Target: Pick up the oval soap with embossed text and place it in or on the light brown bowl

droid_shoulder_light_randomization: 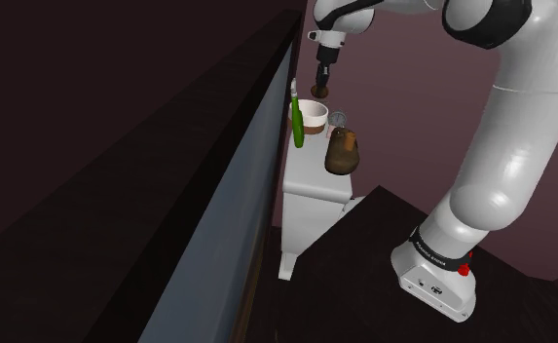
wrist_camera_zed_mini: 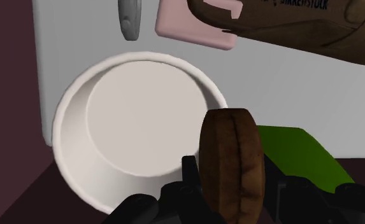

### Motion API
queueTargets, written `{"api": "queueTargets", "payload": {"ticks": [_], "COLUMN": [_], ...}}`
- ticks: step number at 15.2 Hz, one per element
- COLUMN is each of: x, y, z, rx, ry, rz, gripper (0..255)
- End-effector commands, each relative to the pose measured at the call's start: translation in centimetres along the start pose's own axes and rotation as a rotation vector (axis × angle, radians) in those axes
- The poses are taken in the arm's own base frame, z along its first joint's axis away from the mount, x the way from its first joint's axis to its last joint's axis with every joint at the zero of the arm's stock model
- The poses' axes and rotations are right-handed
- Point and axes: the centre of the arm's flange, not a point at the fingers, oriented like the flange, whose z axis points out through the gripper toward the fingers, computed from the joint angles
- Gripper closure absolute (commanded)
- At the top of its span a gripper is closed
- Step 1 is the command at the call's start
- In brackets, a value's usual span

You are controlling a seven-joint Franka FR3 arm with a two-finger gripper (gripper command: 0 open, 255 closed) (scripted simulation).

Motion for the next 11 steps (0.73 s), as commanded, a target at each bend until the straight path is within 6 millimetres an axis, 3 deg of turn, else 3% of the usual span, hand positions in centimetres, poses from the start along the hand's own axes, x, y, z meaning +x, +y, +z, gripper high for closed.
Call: {"api": "queueTargets", "payload": {"ticks": [1,3,11], "x": [0.7,1.2,1.0], "y": [2.7,5.0,5.2], "z": [0.0,-0.1,4.1], "rx": [0.000,0.000,0.000], "ry": [0.000,0.000,0.000], "rz": [-0.002,-0.002,-0.002], "gripper": [255,255,255]}}
